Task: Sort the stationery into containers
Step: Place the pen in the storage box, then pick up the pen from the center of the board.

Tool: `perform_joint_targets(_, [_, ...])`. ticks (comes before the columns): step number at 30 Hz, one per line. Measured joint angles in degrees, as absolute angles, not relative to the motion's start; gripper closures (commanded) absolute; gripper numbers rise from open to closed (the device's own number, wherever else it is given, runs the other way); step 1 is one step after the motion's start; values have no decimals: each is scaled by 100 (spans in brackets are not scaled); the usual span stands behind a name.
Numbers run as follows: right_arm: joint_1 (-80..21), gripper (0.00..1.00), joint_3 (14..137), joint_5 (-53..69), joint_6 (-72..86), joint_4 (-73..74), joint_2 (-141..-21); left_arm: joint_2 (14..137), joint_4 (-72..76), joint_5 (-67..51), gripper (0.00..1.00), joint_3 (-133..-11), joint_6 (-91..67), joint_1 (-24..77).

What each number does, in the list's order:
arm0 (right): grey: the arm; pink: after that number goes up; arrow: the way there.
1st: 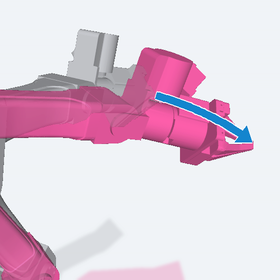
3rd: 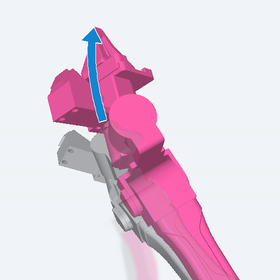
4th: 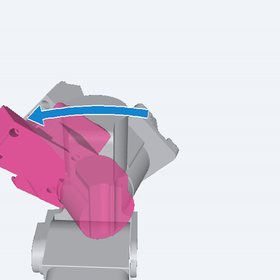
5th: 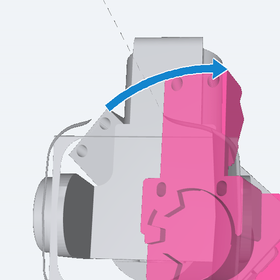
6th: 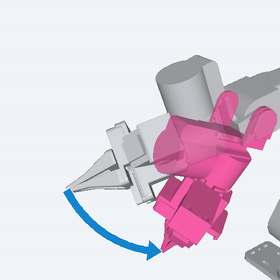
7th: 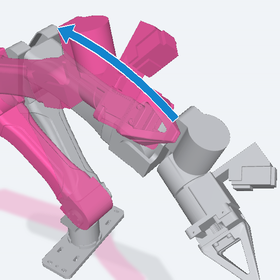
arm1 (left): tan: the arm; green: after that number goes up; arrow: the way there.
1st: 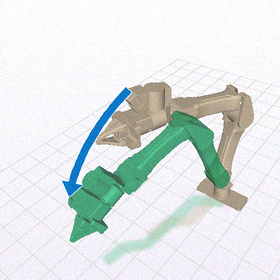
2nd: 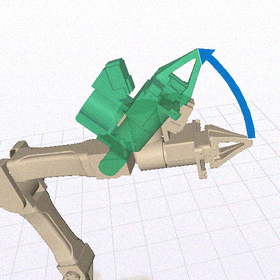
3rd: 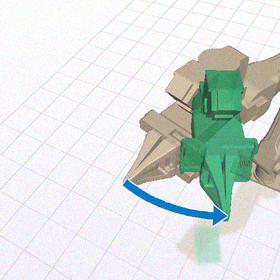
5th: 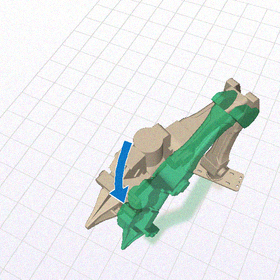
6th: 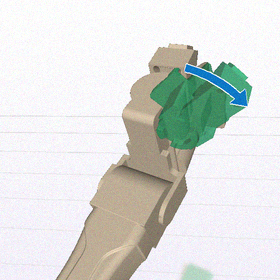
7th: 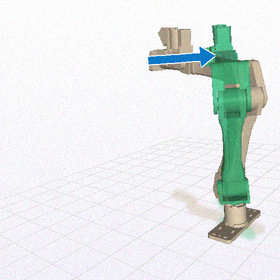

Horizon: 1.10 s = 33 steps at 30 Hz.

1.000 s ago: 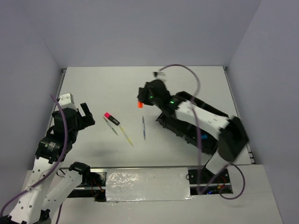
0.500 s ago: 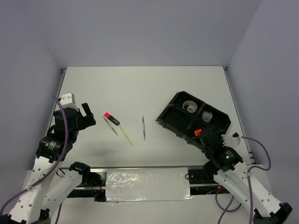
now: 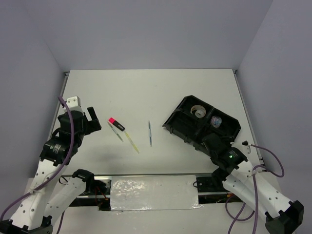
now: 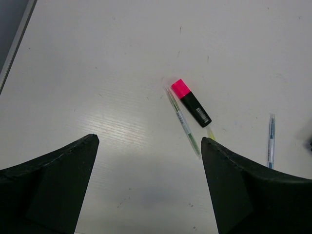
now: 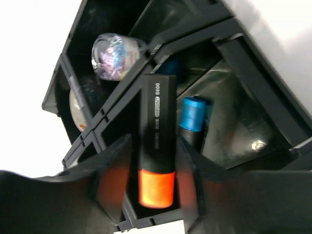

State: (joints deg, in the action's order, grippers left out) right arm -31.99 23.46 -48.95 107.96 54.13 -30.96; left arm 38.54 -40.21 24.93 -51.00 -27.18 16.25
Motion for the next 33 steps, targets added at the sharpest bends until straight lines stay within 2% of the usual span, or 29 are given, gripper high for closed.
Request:
perform_joint_targets(4, [-3199,24,2596,-4886,10462,5170,-3288,3879,-4021,2493,1,-5100,-2718,1625])
perform_joint_targets(7, [-3199,14,2810,-4858,9998,4864,-3288,3887,-4021,2493,1,-5100,-2718,1625])
perform_joint_targets(14, [-3197,14,3273,-4241,7743,3395,-3361,3970,-4018,2473,1,-5100,-2724,1636])
perform_joint_targets(16, [-3199,8,3548,-3795,6947,2893,-3579,4080,-4027,2473,1,-5103,-2759,1643])
perform_joint_targets(23, [-3785,9,4611,-2027,4807,2169,-5028,5555,-4185,2460,1,-5443,-3634,1645])
perform_joint_targets(27, [-4193,11,4456,-1411,4230,2161,-5426,6547,-4178,2502,4,-5448,-4342,1645])
perform_joint_targets(33, [-4287,11,3763,-954,3883,2115,-5153,7511,-3868,2418,10,-5474,-5050,1645])
